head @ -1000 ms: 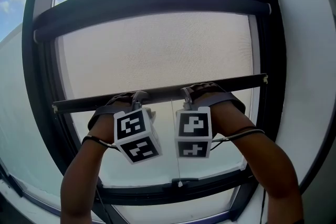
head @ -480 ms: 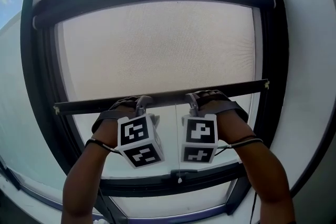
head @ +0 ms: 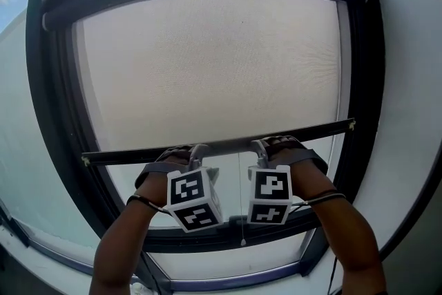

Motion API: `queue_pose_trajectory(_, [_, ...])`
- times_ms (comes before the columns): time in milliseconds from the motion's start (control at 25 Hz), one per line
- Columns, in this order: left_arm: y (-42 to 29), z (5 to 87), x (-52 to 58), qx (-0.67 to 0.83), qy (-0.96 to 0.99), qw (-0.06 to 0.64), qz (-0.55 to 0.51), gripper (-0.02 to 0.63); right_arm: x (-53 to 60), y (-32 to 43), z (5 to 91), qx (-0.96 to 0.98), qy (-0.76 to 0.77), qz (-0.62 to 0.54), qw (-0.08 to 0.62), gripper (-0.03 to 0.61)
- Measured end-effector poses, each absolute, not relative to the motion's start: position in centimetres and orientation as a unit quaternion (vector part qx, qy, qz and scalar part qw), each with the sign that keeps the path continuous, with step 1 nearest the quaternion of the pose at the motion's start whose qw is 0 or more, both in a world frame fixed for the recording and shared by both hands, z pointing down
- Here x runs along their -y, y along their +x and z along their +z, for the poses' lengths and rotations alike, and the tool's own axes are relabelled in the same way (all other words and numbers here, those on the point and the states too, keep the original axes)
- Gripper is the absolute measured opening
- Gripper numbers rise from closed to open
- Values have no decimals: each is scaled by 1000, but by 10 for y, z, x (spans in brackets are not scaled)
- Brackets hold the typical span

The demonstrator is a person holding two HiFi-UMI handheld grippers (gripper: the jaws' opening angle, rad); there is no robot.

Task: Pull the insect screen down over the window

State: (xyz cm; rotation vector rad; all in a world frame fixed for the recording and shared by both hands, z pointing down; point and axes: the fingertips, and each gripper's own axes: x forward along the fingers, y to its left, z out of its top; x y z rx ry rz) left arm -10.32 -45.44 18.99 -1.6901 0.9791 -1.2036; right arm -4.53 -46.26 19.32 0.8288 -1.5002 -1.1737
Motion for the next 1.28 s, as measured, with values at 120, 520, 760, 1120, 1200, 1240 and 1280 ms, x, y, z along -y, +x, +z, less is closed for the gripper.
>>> queue_pose_trajectory(120, [-102, 201, 453, -389, -674, 419, -468, 150, 461, -46, 203, 637, 349, -477, 495, 199])
queue_pose_trajectory(520, [-104, 257, 456, -378, -682, 401, -480, 150, 465, -48, 259, 638, 360, -464, 498, 199])
queue_pose_trajectory(760, [-101, 264, 456, -376, -685, 400, -478, 150, 467, -46, 267, 633, 368, -470, 493, 199])
queue_pose_trajectory(1120, [-96, 317, 448, -357, -718, 364, -473, 150, 462, -48, 325, 647, 333, -447, 521, 199])
queue_pose_trajectory(1200, [-96, 324, 447, -357, -718, 362, -475, 150, 458, -52, 329, 656, 330, -446, 511, 199])
queue_pose_trajectory(1240, [-96, 325, 446, -356, -720, 362, -473, 150, 457, -55, 330, 660, 329, -446, 507, 199])
queue_pose_trajectory(1280, [-96, 326, 446, -354, -723, 361, -472, 150, 456, -56, 331, 661, 327, -448, 506, 199])
